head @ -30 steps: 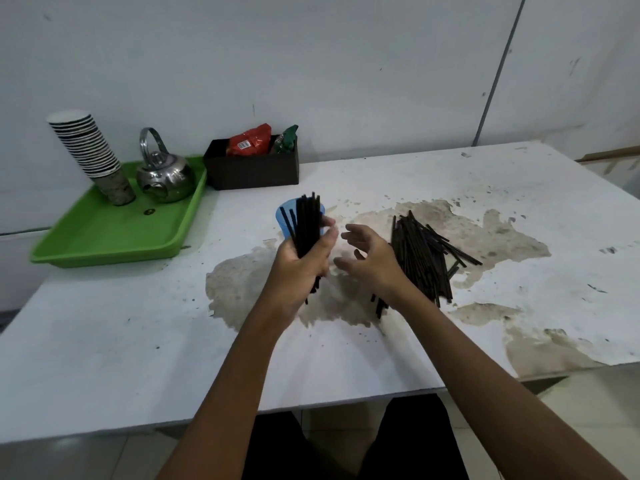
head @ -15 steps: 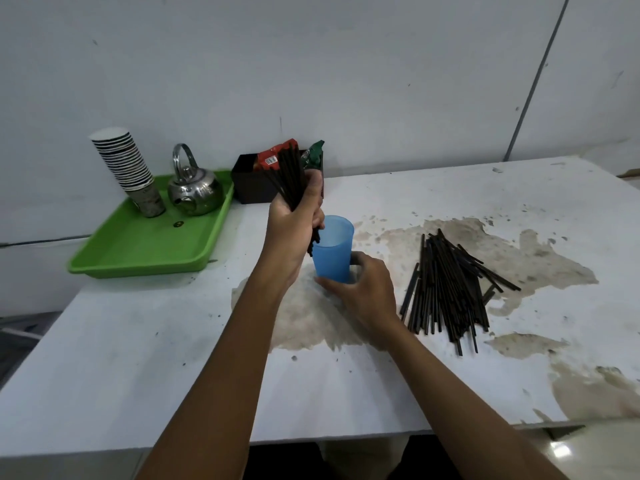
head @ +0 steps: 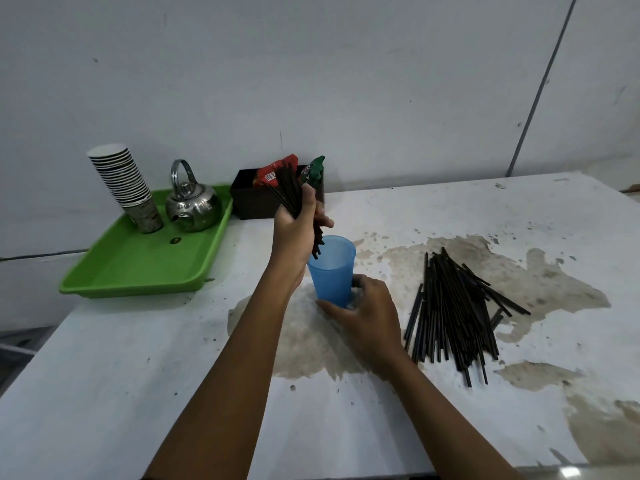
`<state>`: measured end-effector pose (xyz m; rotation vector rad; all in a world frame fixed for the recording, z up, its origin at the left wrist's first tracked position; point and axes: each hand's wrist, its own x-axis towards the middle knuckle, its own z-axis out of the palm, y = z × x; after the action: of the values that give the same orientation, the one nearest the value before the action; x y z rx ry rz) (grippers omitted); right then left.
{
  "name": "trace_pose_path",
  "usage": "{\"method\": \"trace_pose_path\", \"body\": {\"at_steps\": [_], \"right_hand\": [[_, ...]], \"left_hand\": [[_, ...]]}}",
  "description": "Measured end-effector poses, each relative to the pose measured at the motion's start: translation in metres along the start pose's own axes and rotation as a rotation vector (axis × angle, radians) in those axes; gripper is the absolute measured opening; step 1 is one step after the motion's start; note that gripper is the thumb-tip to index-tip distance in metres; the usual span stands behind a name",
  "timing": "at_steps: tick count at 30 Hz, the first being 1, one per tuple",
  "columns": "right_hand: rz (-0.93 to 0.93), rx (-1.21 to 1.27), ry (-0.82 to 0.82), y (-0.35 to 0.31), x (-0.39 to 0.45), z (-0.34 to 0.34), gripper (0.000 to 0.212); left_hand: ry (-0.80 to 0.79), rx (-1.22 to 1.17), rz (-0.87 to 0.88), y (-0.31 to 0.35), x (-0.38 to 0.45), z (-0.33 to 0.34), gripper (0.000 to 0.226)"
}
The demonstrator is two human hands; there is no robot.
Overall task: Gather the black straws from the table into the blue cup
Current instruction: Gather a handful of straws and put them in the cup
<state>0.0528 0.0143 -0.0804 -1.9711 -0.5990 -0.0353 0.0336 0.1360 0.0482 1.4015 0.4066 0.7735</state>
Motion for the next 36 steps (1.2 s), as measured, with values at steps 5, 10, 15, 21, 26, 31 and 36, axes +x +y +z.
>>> {"method": "trace_pose_path", "body": {"at_steps": [5, 10, 15, 21, 26, 31, 36], "right_hand": [[-0.002, -0.002, -0.018, 0.001, 0.001, 0.001, 0.072], [-0.013, -0.008, -0.021, 0.002, 0.001, 0.001, 0.074], [-0.026, -0.011, -0.019, 0.0, 0.001, -0.001, 0.072], [-0.034, -0.018, -0.02, -0.001, 0.001, -0.002, 0.07], [-0.033, 0.005, -0.034, -0.002, 0.002, -0.003, 0.069], [-0.038, 0.014, -0.043, -0.007, 0.0, -0.005, 0.07], [-0.045, 0.076, -0.064, -0.012, -0.001, -0.008, 0.065]], "left_hand": [[-0.028, 0.161, -0.058, -0.018, -0.007, -0.005, 0.04], [-0.096, 0.211, -0.06, -0.03, -0.014, -0.008, 0.041], [-0.168, 0.222, -0.158, -0.03, -0.016, -0.011, 0.039], [-0.218, 0.245, -0.177, -0.033, -0.014, -0.019, 0.024], [-0.276, 0.295, -0.099, -0.03, -0.021, -0.022, 0.027], [-0.275, 0.281, -0.087, -0.024, -0.027, -0.025, 0.057], [-0.176, 0.296, 0.029, -0.027, -0.038, -0.034, 0.066]]}}
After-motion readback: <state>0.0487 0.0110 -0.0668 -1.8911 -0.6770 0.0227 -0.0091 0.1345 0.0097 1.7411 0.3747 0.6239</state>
